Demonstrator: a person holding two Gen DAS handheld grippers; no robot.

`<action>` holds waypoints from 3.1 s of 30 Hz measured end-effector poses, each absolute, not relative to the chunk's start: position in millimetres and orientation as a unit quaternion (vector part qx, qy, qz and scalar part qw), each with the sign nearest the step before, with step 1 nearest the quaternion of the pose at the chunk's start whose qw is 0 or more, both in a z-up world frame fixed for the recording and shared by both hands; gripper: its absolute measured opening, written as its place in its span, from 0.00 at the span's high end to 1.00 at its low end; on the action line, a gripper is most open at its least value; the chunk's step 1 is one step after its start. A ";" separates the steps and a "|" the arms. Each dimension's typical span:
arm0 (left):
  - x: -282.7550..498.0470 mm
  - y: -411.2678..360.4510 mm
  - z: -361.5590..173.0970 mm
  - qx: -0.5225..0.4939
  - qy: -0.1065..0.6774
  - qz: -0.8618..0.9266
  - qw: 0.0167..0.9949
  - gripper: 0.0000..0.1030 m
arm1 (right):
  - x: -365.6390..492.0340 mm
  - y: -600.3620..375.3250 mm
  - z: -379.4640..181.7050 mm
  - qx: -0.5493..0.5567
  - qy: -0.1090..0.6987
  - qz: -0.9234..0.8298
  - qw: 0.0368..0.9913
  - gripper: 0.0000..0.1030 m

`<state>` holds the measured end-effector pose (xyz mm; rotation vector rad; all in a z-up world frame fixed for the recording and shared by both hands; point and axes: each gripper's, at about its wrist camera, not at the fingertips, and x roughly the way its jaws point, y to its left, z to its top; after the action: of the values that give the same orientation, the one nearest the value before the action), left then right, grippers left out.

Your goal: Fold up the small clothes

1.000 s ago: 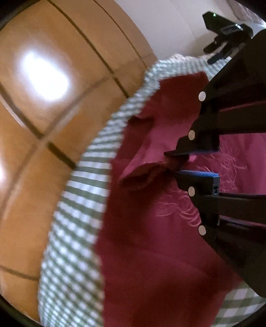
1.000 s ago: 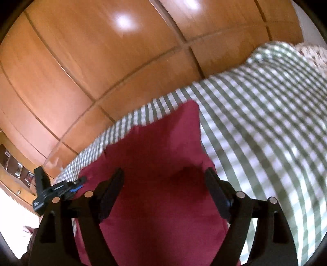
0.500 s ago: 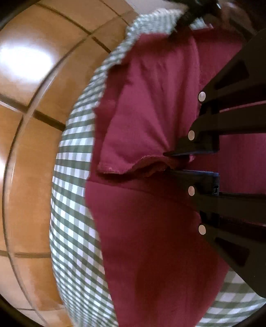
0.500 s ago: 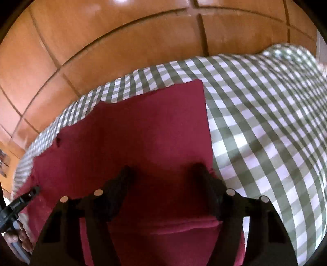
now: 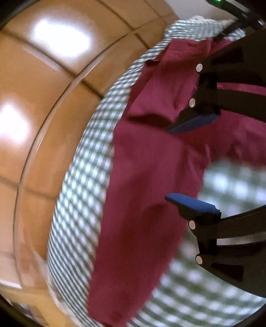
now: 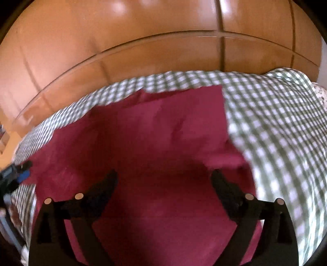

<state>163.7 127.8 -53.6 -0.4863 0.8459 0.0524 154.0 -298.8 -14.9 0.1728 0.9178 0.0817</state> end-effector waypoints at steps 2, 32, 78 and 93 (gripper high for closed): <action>146.0 163.6 -55.9 -0.260 0.408 0.053 0.874 0.43 | 144.5 -281.7 -20.1 0.061 0.448 0.047 0.890 0.09; 111.9 430.3 -76.9 -0.395 0.360 0.230 0.813 0.93 | 125.1 -252.0 -56.0 0.018 0.465 0.048 0.884 0.02; 85.7 188.9 -59.7 -0.228 0.417 0.049 0.878 0.31 | 228.0 -67.6 -20.0 0.086 0.522 0.254 0.810 0.96; 151.1 126.2 -58.8 -0.214 0.443 0.064 0.868 0.27 | 213.5 -205.4 124.3 0.071 0.328 0.191 0.922 0.96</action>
<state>151.1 126.2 -58.8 -0.4470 0.9280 0.1341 213.5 -205.4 124.3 0.1466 0.6742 0.3912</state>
